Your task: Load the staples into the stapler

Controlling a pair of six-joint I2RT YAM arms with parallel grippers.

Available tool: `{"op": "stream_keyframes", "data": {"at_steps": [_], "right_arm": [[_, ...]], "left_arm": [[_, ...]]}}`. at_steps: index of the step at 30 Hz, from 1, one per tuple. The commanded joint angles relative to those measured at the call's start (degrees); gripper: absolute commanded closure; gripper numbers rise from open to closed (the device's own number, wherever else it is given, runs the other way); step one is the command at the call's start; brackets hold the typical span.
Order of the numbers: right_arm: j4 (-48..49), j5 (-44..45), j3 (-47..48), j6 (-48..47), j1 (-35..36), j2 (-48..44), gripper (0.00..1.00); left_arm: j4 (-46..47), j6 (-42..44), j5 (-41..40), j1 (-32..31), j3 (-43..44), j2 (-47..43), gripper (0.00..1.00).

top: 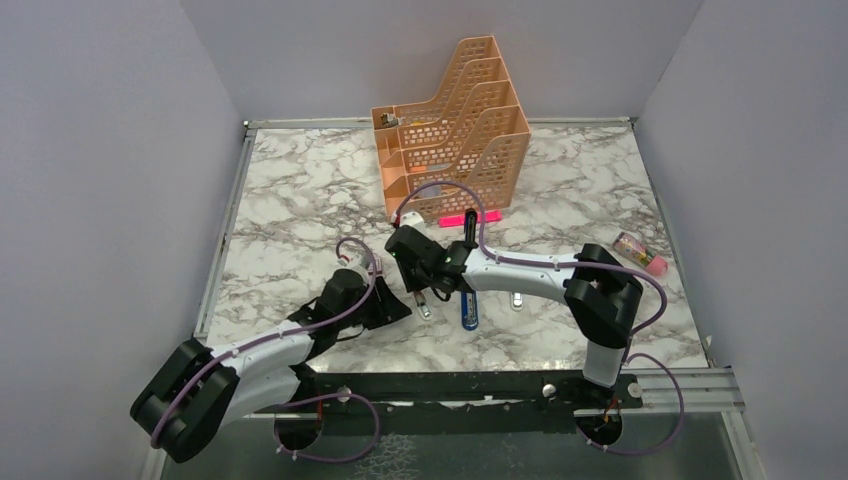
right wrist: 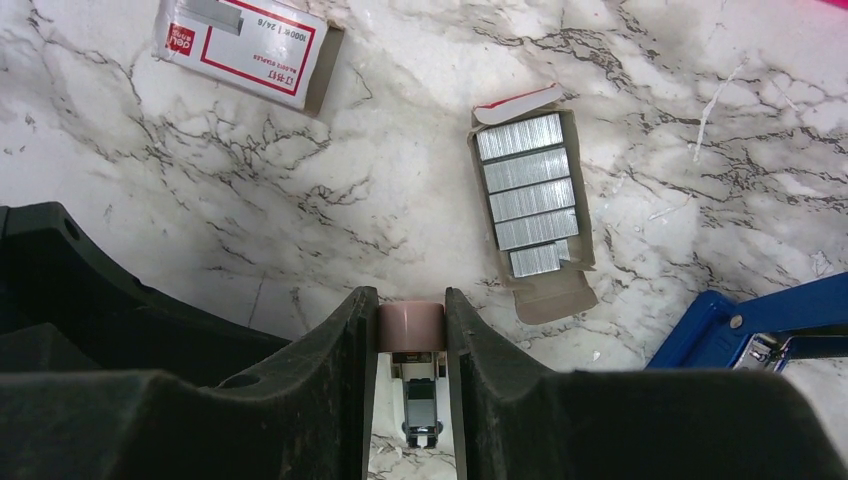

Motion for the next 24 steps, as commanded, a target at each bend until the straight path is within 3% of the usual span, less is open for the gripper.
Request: {"op": "stream_keyframes", "data": {"at_steps": [1, 15, 24], "right_arm": [[1.0, 3.1, 1.5, 2.0, -0.6, -0.7, 0.68], [1.7, 1.1, 0.7, 6.8, -0.8, -1.0, 0.68], [2.1, -0.2, -0.2, 7.1, -0.9, -1.6, 0.68]], "left_arm": [[4.6, -0.3, 3.1, 0.2, -0.3, 2.1, 0.57], [8.3, -3.3, 1.8, 0.1, 1.6, 10.8, 0.68], [8.5, -4.9, 0.2, 0.1, 2.5, 15.6, 0.81]]}}
